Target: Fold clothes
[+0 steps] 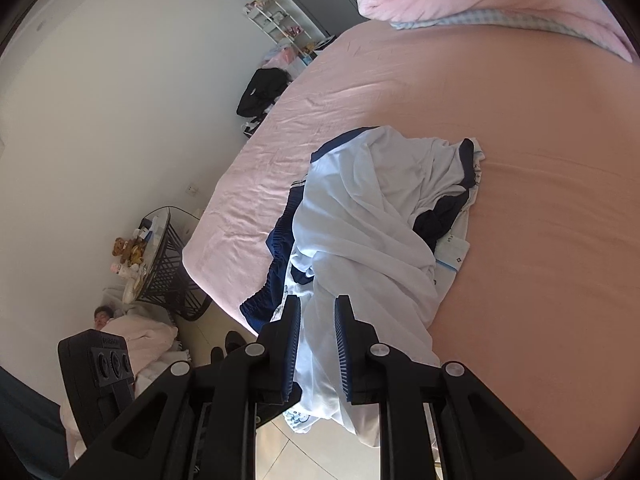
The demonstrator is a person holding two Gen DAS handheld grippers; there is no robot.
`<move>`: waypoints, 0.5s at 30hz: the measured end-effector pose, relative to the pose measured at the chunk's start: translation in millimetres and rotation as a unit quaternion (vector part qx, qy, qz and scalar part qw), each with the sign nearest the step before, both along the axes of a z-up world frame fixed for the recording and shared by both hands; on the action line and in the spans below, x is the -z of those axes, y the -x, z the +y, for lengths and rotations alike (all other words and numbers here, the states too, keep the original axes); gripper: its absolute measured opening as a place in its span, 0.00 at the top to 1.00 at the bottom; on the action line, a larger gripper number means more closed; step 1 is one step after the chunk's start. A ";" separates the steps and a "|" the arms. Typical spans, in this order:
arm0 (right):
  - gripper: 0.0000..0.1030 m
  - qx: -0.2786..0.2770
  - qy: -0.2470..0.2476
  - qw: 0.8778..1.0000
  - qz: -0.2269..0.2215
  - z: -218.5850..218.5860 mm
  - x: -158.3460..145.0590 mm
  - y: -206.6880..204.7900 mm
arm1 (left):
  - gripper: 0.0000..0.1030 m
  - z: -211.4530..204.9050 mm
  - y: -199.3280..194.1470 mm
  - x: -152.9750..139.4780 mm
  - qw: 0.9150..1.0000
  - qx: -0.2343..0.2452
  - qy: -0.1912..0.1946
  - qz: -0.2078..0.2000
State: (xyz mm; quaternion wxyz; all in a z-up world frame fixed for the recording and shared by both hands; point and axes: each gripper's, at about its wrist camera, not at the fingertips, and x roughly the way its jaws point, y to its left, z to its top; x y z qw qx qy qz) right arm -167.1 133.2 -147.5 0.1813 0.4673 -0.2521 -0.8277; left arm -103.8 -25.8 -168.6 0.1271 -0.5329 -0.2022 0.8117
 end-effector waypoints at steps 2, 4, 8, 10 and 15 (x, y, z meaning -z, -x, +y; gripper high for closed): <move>0.84 -0.003 -0.001 1.000 -0.009 0.8 4.8 -1.0 | 0.48 -8.4 1.4 1.2 1.000 -0.011 -0.007 0.001; 0.84 -0.003 -0.004 1.000 -0.018 1.3 10.5 -1.6 | 0.30 -11.2 5.4 2.9 1.000 -0.014 0.005 -0.001; 0.84 -0.003 -0.004 0.999 -0.041 1.6 24.4 -1.1 | 0.26 -10.2 13.0 6.8 0.999 -0.012 0.034 -0.003; 0.75 -0.003 -0.009 0.998 -0.056 1.0 32.3 -0.3 | 0.26 -9.6 17.3 11.8 0.999 -0.009 0.041 -0.010; 0.35 0.000 -0.022 0.997 -0.073 0.6 48.9 -0.9 | 0.26 -3.9 28.7 33.5 0.998 0.009 0.043 -0.036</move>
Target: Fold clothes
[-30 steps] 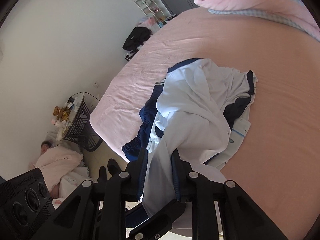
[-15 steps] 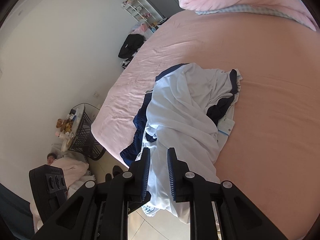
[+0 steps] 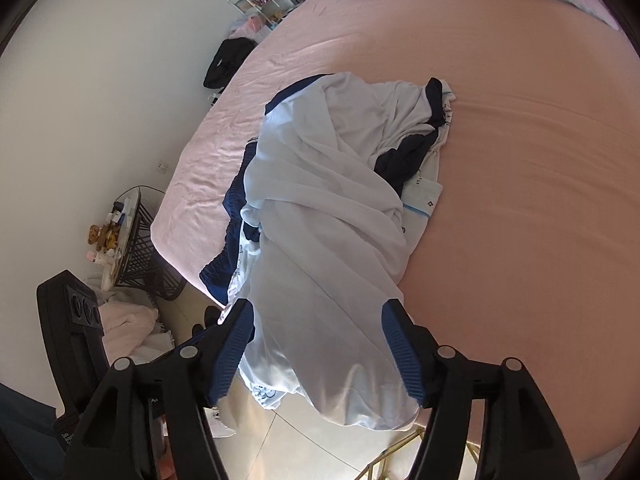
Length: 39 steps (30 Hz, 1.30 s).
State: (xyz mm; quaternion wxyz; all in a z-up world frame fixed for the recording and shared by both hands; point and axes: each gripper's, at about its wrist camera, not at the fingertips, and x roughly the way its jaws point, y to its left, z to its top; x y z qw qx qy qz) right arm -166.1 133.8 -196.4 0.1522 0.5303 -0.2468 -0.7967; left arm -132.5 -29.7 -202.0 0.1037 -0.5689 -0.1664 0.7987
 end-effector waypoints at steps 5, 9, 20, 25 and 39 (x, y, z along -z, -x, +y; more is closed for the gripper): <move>0.35 0.008 0.021 0.999 -0.024 5.6 15.9 3.1 | 0.26 4.3 5.5 17.7 1.000 0.012 0.006 -0.019; 0.35 0.017 0.034 0.999 -0.039 11.0 26.8 5.7 | 0.26 2.3 4.4 16.6 1.000 0.009 0.000 -0.009; 0.35 0.023 0.042 0.997 -0.059 3.0 49.8 15.0 | 0.58 2.7 -7.8 14.4 0.999 -0.009 0.010 0.040; 0.35 0.034 0.052 0.996 -0.069 2.2 59.9 18.4 | 0.77 14.9 -11.9 12.0 0.999 0.014 0.002 0.048; 0.44 0.058 0.141 0.983 -0.099 5.3 94.8 19.3 | 0.78 26.2 -9.2 28.3 0.999 0.031 -0.021 0.021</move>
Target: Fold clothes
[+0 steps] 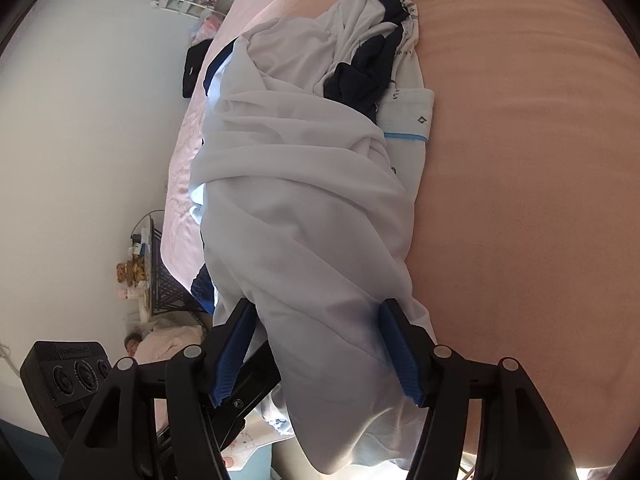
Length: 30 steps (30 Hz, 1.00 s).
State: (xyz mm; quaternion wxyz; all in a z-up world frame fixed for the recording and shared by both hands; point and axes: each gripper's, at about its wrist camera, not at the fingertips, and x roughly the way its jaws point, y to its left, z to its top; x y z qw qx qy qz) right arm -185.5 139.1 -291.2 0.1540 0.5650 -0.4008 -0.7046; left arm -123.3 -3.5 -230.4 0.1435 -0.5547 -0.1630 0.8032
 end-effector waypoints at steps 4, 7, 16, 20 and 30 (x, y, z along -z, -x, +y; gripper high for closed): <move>0.65 0.021 0.051 0.998 -0.015 3.4 12.5 -3.7 | 0.78 0.0 -0.3 3.7 1.000 -0.001 -0.001 -0.005; 0.70 0.028 0.057 0.998 -0.014 5.0 14.4 -5.7 | 0.78 -1.5 1.1 7.5 1.000 -0.012 -0.020 -0.010; 0.72 0.016 0.038 0.999 0.021 1.5 -6.6 -10.9 | 0.83 11.9 -7.3 -12.4 0.999 0.005 0.007 0.036; 0.72 0.004 0.007 0.999 0.053 0.2 -30.1 -10.6 | 0.83 10.9 -16.7 -25.4 0.999 0.005 -0.006 0.054; 0.71 -0.002 -0.037 0.991 0.131 6.9 -91.4 -11.3 | 0.85 27.3 -24.1 -71.7 0.992 0.029 -0.011 0.120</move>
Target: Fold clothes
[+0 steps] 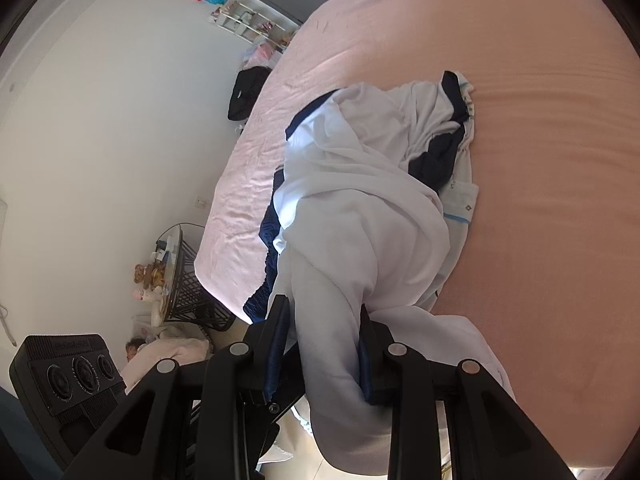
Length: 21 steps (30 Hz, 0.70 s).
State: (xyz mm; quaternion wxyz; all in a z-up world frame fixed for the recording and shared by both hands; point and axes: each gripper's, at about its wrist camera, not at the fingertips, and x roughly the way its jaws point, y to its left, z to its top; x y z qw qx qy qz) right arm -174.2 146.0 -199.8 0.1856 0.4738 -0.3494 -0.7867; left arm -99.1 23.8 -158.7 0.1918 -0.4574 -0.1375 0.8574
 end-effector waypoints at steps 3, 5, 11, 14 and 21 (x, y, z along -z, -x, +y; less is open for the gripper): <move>0.72 0.009 -0.001 1.000 0.020 9.7 -14.1 -5.4 | 0.85 4.6 0.7 -12.1 1.000 0.008 -0.006 0.014; 0.73 0.017 -0.006 0.999 0.032 12.9 -23.5 -9.1 | 0.86 9.6 1.3 -20.1 1.000 0.015 -0.009 0.022; 0.74 0.038 -0.034 0.996 0.068 25.9 -54.7 -23.0 | 0.88 33.2 2.3 -45.3 0.998 0.039 -0.017 0.053; 0.74 0.049 -0.045 0.994 0.083 38.0 -69.5 -28.4 | 0.89 45.7 2.8 -55.8 0.996 0.051 -0.029 0.061; 0.74 0.085 -0.056 0.989 0.108 72.9 -98.1 -43.9 | 0.91 86.1 -1.7 -77.2 0.992 0.088 -0.035 0.081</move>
